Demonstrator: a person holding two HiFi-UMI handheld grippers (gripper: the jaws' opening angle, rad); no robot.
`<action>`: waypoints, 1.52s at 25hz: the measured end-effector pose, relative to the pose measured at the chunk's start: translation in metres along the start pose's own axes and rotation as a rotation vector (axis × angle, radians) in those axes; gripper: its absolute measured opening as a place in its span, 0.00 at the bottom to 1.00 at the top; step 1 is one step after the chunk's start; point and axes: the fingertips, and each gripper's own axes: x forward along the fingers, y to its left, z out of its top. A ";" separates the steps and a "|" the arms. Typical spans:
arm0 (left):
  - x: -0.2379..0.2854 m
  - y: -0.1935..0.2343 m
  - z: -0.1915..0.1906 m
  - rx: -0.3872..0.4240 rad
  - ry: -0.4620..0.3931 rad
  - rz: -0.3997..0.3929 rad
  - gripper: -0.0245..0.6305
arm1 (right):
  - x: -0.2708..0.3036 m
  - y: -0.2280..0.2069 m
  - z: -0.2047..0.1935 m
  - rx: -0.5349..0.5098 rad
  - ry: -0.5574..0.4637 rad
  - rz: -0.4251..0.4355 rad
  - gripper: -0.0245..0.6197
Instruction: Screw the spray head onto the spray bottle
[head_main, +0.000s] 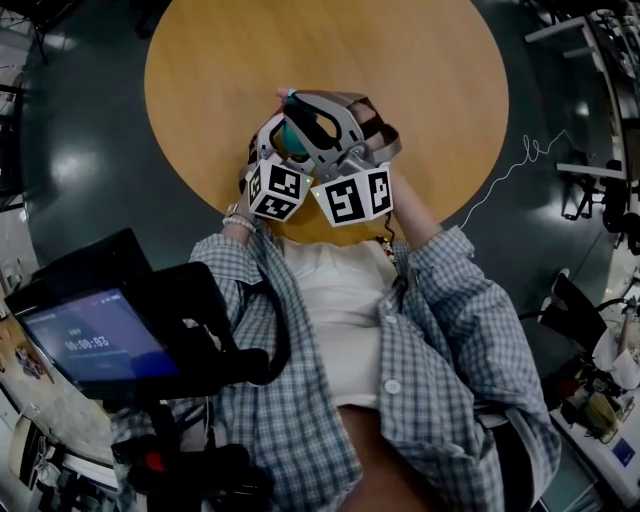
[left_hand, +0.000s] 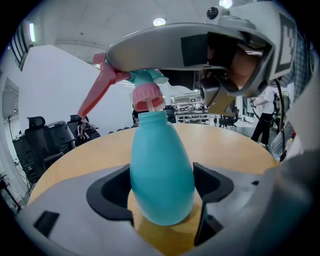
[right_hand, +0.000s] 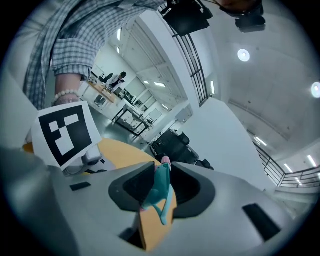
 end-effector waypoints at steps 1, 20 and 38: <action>0.000 0.000 0.000 0.000 0.000 0.000 0.63 | 0.001 0.003 -0.001 0.000 -0.002 0.002 0.18; -0.003 0.001 -0.006 -0.033 0.001 -0.006 0.63 | -0.012 0.026 0.011 0.116 -0.034 0.131 0.19; -0.008 -0.002 -0.007 -0.019 -0.003 -0.023 0.64 | -0.058 0.003 -0.048 0.662 0.011 0.361 0.26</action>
